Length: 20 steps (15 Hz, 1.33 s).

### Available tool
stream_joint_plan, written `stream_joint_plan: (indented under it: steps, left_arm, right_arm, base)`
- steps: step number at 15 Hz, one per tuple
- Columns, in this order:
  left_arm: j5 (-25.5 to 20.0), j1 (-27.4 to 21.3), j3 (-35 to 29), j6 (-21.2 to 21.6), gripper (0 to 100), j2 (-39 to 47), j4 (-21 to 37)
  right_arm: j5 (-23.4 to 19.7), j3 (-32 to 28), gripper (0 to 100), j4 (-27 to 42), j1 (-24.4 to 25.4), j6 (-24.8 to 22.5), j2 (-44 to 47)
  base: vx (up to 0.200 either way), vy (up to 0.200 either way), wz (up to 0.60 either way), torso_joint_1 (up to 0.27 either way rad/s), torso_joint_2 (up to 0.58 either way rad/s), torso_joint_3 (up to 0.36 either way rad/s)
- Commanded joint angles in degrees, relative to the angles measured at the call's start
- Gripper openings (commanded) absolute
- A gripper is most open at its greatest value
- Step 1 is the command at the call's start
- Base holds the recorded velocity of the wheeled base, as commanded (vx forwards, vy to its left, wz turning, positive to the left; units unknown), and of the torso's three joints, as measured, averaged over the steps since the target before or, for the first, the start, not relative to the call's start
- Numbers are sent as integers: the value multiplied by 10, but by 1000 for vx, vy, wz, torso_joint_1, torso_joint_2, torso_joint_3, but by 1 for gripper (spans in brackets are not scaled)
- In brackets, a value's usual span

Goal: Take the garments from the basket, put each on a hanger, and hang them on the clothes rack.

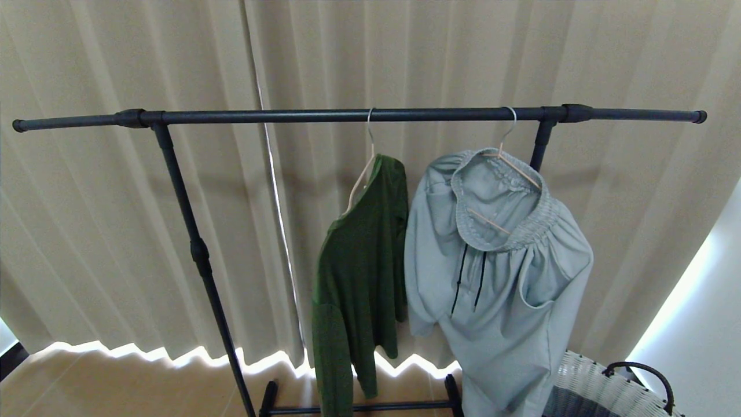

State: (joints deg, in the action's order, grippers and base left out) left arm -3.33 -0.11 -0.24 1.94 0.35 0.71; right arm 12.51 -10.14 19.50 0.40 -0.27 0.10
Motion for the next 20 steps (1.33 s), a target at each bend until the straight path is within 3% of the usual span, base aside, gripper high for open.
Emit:
stream_joint_plan:
  steps: [1, 3, 4, 20]
  left_arm:
    - [0, 0, 0, 0, 100, 2, 0]
    - [0, 0, 0, 0, 100, 2, 0]
    - [0, 0, 0, 0, 100, 2, 0]
    - [0, 0, 0, 0, 100, 2, 0]
  right_arm:
    - [-26, 3, 100, -3, 0, 2, 0]
    - [-128, 83, 100, -159, 0, 4, 0]
    - [-135, 84, 100, -161, 0, 3, 0]
    - [-129, 79, 100, -147, 0, 5, 0]
  base:
    - [0, 0, 0, 0, 0, 0]
    - [0, 0, 0, 0, 0, 0]
    - [0, 0, 0, 0, 0, 0]
    - [0, 0, 0, 0, 0, 0]
